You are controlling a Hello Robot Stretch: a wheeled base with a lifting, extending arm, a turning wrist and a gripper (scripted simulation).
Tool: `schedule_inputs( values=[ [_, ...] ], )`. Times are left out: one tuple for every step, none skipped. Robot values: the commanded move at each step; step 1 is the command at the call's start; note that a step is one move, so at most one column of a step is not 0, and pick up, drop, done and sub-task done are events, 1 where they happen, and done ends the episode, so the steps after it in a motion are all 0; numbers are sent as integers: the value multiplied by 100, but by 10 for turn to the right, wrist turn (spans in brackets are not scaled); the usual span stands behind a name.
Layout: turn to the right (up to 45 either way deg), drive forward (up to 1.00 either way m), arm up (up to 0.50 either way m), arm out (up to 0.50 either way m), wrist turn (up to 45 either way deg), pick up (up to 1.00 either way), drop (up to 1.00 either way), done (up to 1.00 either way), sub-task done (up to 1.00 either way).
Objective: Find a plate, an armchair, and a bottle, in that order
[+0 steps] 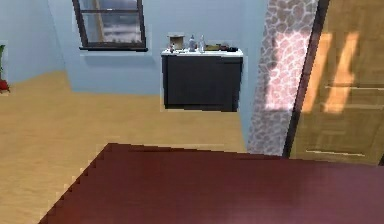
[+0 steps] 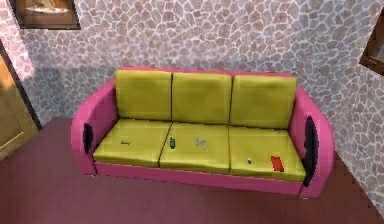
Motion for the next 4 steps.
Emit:
schedule_inputs(
  values=[
    [30, 0, 0, 0, 0, 0, 0, 0, 0],
    [0, 100, 0, 0, 0, 0, 0, 0, 0],
    [30, 0, 0, 0, 0, 0, 0, 0, 0],
    [-90, 0, 0, 0, 0, 0, 0, 0, 0]
  ],
)
